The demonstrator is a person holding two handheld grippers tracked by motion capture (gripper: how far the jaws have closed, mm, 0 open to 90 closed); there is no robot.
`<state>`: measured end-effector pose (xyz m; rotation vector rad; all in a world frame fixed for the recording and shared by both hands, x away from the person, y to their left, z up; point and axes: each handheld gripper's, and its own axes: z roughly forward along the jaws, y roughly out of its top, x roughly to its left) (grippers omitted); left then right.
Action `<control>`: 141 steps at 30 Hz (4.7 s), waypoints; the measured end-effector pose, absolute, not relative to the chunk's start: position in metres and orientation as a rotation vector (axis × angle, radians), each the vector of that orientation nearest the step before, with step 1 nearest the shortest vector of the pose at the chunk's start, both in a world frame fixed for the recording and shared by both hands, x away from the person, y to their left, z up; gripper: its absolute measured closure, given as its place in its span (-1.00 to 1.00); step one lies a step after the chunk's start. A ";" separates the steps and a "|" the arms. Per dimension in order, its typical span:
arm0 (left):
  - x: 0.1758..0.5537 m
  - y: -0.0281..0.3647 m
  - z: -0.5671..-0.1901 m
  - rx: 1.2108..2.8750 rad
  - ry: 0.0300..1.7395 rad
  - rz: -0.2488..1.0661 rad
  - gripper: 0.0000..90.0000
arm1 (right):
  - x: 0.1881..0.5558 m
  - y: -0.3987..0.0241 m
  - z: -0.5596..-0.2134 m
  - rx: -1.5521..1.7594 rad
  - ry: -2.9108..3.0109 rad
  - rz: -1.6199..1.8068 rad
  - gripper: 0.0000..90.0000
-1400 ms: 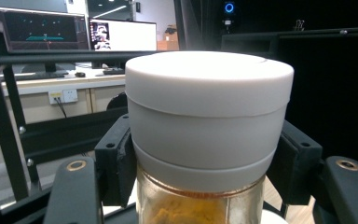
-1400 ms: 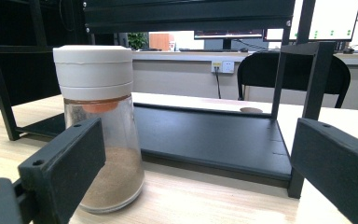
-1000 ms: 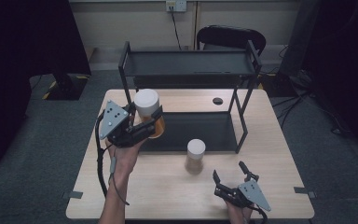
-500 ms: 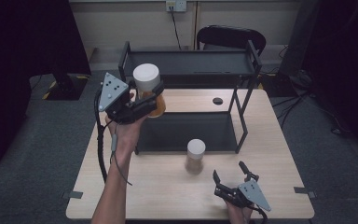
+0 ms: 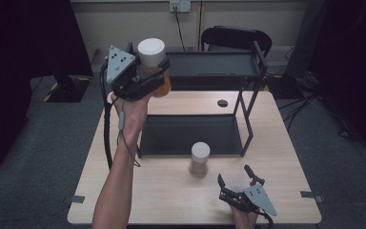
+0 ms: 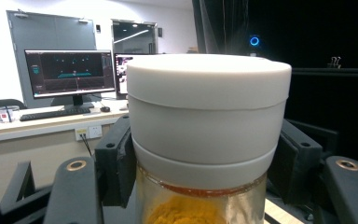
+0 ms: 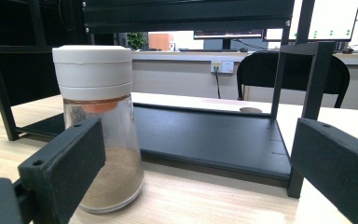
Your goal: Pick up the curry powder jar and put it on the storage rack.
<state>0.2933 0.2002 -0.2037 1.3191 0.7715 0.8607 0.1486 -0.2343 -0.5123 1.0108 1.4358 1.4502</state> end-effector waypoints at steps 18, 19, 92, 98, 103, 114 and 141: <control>0.346 0.182 -0.190 1.320 0.831 0.873 -0.23 | 0.149 -0.234 -0.512 1.011 1.435 1.449 -0.96; 0.348 0.181 -0.190 1.323 0.825 0.877 -0.23 | 0.149 -0.234 -0.512 1.011 1.435 1.449 -0.96; 0.342 0.180 -0.222 1.250 0.822 0.880 -1.00 | 0.148 -0.233 -0.513 1.014 1.428 1.442 -0.96; 0.333 0.183 -0.227 1.260 0.807 0.877 -1.00 | 0.148 -0.232 -0.512 1.015 1.428 1.442 -0.96; 0.322 0.186 -0.236 1.247 0.792 0.865 -1.00 | 0.148 -0.232 -0.512 1.016 1.427 1.441 -0.96; 0.297 0.185 -0.264 1.248 0.754 0.872 -1.00 | 0.148 -0.232 -0.512 1.016 1.427 1.441 -0.96; 0.231 0.195 -0.317 1.209 0.778 0.895 -1.00 | 0.148 -0.232 -0.513 1.017 1.426 1.439 -0.96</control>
